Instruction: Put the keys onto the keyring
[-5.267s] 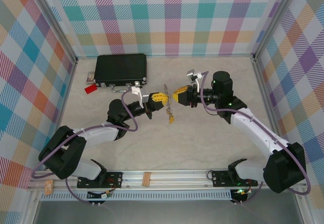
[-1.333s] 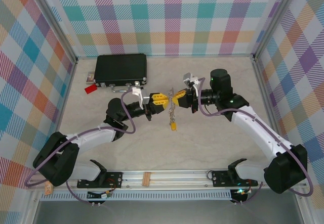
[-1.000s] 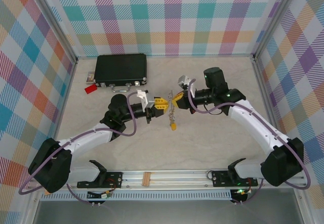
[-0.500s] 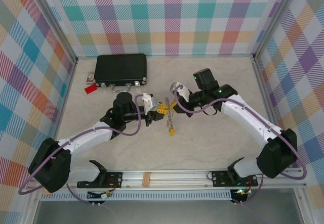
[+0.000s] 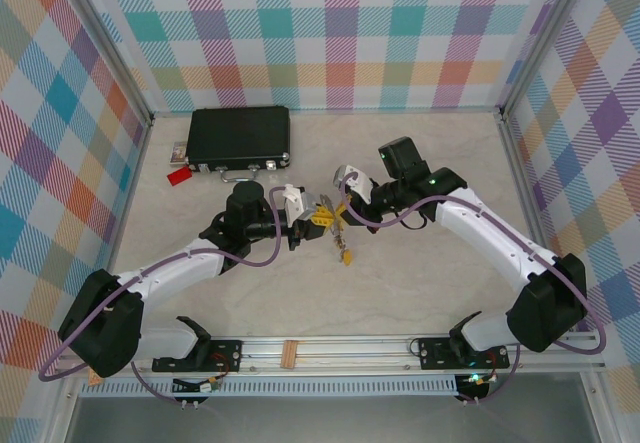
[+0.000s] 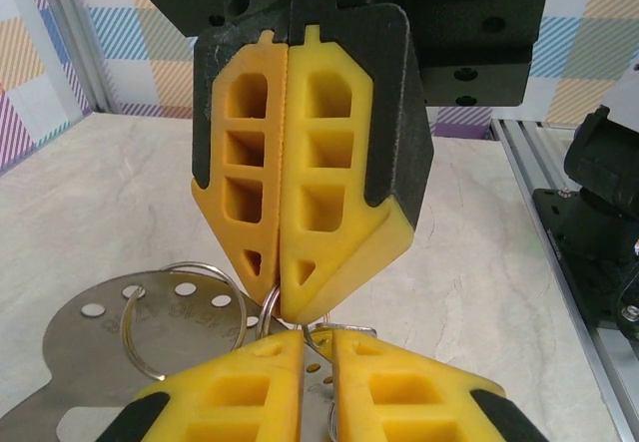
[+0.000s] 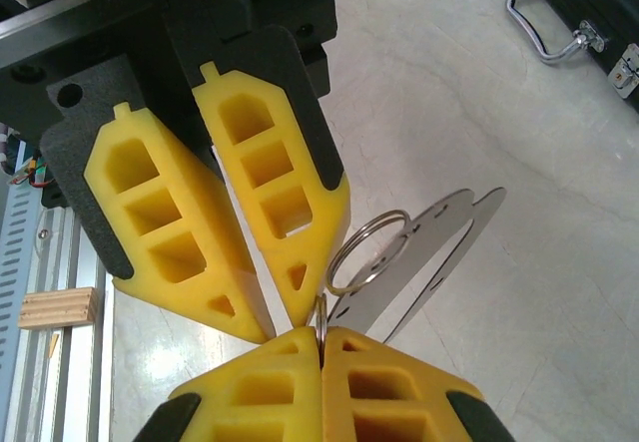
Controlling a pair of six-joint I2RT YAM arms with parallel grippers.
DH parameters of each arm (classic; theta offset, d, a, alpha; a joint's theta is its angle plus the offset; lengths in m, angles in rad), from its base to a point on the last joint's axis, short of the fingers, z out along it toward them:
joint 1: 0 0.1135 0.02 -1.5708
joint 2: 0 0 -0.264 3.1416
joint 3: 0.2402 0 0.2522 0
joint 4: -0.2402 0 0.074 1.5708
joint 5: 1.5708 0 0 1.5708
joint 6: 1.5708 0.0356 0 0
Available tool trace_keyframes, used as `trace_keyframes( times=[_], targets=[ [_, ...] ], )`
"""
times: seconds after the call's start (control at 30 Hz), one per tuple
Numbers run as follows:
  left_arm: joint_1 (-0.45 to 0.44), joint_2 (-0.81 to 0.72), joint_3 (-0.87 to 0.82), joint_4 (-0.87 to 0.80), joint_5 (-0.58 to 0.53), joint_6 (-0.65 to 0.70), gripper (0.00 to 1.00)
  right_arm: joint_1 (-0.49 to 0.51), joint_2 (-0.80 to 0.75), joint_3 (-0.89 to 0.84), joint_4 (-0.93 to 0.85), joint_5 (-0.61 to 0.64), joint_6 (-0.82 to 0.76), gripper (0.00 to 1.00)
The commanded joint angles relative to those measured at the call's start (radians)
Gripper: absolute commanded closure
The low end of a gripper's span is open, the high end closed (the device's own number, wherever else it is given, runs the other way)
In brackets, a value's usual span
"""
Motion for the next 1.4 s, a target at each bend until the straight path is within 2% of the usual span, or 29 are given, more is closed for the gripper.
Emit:
trace_keyframes(
  times=[0.0,0.3,0.6,0.77,1.1,1.37],
  targets=[
    [0.005,-0.008,0.017,0.033,-0.021,0.005,0.86,0.017,-0.010,0.022,0.015,-0.026,-0.007,1.00],
    [0.005,-0.064,-0.013,-0.005,-0.131,0.066,0.85,0.017,-0.053,-0.012,0.068,0.037,0.008,1.00],
    [0.005,-0.055,-0.008,-0.006,-0.142,0.064,0.85,0.017,-0.068,-0.032,0.102,0.014,0.012,1.00],
    [0.005,-0.047,-0.007,0.023,-0.105,0.046,0.80,0.018,-0.065,-0.031,0.096,-0.014,0.008,1.00],
    [0.004,-0.035,0.006,0.025,-0.012,0.022,0.81,0.036,-0.047,-0.029,0.104,-0.009,0.005,1.00],
    [0.004,-0.044,-0.003,0.063,-0.010,0.000,0.83,0.043,-0.037,-0.030,0.098,0.000,0.003,1.00]
  ],
)
